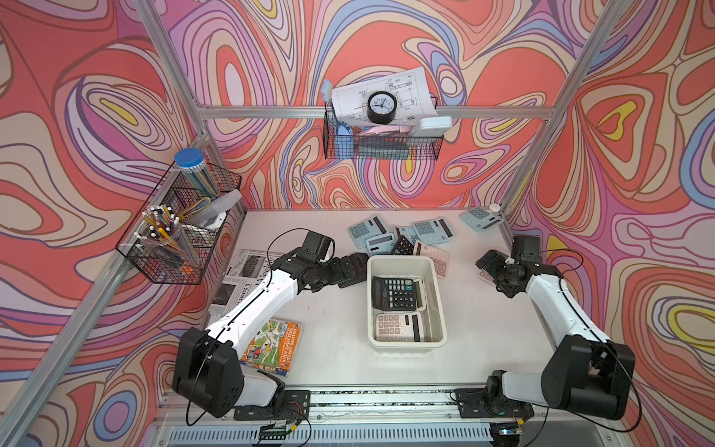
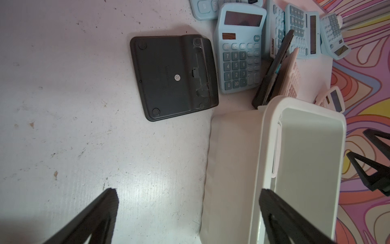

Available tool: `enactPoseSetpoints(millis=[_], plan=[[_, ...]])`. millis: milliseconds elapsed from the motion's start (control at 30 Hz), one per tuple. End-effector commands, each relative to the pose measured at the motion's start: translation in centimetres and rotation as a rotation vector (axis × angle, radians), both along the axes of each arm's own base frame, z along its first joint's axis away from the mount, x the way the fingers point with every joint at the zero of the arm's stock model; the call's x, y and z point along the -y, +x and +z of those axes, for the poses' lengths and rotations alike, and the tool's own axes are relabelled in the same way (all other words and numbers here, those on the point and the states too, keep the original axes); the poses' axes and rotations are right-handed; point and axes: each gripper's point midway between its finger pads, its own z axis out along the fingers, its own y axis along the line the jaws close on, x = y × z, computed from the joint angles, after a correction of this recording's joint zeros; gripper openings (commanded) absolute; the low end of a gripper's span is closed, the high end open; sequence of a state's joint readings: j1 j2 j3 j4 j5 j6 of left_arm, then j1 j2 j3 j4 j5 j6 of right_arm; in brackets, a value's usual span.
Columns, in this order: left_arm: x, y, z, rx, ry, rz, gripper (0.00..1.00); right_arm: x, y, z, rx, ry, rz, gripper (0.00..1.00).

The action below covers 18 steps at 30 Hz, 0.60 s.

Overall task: Put the calculator in the storage box
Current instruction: Adjust the calculator at the center of the board.

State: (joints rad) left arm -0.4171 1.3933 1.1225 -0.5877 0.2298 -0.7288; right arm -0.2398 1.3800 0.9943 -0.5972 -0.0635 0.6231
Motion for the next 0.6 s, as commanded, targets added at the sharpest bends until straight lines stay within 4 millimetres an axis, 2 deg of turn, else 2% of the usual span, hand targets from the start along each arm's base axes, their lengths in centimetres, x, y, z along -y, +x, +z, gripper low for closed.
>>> enactPoseSetpoints(millis=[0,267,433,567], plan=[[0.6,0.4,0.0,0.016,-0.027,-0.024,0.99,4.2,3.0,1.3,0.034,-0.143,-0.078,0.98],[0.9,0.6,-0.1,0.027,-0.061,-0.04,0.99,9.2,6.5,-2.0,-0.121,-0.269,-0.038,0.98],[1.2,0.9,-0.6,0.019,-0.082,-0.052,0.98,10.7,8.2,-4.5,-0.211,-0.335,0.025,0.98],[1.4,1.1,-0.8,0.011,-0.092,-0.057,0.98,10.8,9.5,-6.8,-0.27,-0.327,0.096,0.98]])
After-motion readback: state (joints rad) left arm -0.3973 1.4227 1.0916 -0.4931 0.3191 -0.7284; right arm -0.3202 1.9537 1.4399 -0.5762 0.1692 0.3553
